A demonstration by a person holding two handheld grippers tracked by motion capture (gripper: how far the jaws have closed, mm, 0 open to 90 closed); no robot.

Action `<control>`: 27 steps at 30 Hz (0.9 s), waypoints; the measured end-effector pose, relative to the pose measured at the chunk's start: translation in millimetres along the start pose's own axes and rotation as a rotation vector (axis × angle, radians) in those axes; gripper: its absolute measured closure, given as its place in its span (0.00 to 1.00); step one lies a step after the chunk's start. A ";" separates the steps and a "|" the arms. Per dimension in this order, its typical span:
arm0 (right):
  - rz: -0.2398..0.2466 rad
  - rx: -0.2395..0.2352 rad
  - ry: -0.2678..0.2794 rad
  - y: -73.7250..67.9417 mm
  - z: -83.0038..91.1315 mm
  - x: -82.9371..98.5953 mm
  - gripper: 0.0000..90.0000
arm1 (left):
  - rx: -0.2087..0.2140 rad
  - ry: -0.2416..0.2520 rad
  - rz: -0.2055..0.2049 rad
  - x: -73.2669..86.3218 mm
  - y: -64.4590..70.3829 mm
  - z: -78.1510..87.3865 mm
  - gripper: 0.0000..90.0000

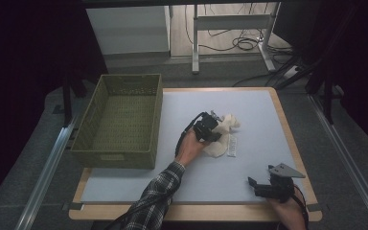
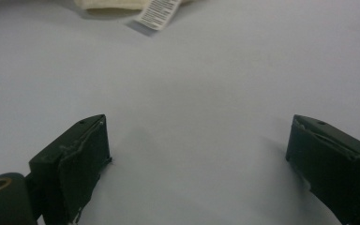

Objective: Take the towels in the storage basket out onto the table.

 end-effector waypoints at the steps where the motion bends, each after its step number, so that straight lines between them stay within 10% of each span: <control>1: 0.001 0.001 0.000 0.2 0.1 0.0 0.07 | 0.005 0.010 0.014 1.7 -0.9 -2.0 0.72; 8: 0.002 0.001 0.000 0.3 0.1 0.1 0.07 | 0.011 0.047 0.063 -3.6 -4.9 3.0 0.51; 14: 0.000 0.000 0.000 0.1 0.2 0.1 0.07 | 0.033 0.097 0.039 -20.7 2.1 38.6 0.37; 22: 0.001 0.000 0.000 0.1 0.2 0.1 0.07 | 0.111 0.146 0.022 -28.1 27.3 76.6 0.46; 27: 0.001 0.001 0.000 0.1 0.1 0.1 0.07 | 0.153 0.141 -0.015 -25.5 49.5 71.3 0.53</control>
Point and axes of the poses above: each handheld gripper's, and its own axes: z roughly backward along the jaws, x roughly out of its underside, y roughly to its right, the point moved 9 cm from there along -z, roughly forward along the jaws, and after that the axes turned 1 degree about y, right-handed, at the moved point
